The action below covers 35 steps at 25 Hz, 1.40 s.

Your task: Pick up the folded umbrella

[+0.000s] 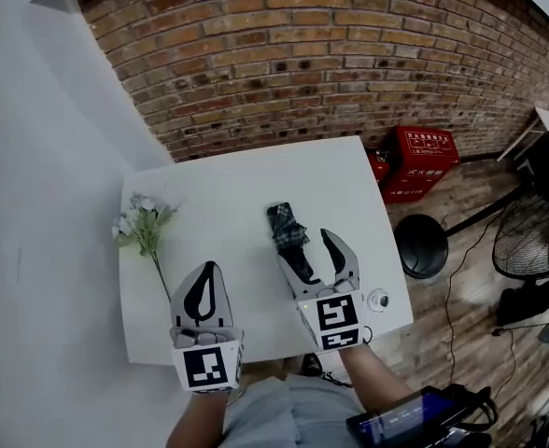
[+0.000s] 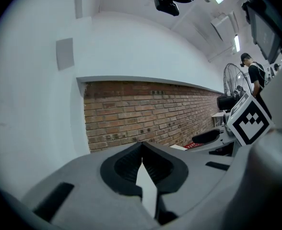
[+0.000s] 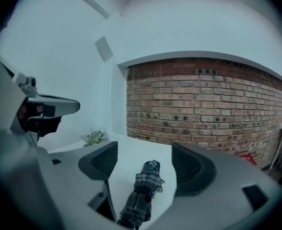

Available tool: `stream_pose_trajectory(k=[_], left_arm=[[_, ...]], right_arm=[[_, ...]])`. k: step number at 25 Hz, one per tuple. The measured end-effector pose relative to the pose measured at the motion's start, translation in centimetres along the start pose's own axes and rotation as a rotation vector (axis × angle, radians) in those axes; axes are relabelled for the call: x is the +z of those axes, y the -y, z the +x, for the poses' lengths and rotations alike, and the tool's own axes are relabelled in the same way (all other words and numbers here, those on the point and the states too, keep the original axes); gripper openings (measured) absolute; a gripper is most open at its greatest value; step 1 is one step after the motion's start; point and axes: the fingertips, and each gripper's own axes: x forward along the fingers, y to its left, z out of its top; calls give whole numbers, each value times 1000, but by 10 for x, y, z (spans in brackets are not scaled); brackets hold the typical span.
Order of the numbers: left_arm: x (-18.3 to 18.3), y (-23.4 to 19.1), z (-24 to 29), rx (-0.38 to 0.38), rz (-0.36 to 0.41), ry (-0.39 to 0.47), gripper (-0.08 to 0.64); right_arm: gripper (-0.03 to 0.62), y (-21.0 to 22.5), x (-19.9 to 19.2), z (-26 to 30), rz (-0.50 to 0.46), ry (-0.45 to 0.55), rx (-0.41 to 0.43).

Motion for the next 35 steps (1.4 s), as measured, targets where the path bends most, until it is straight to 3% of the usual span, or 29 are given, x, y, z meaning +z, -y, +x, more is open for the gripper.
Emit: stream_pose_trajectory(k=[3, 7, 11, 25, 35], left_arm=[[-16, -2, 13, -16, -36, -39, 8], [-35, -12, 29, -30, -14, -47, 8], [-52, -18, 41, -38, -75, -102, 8], [-115, -40, 84, -84, -92, -152, 8], [-118, -43, 85, -101, -121, -214, 8]], right_arm=[[354, 1, -18, 15, 7, -47, -8], [357, 2, -41, 32, 17, -107, -16], [360, 3, -64, 45, 35, -169, -29], [390, 0, -158, 91, 100, -442, -52], [394, -8, -186, 77, 167, -619, -51]])
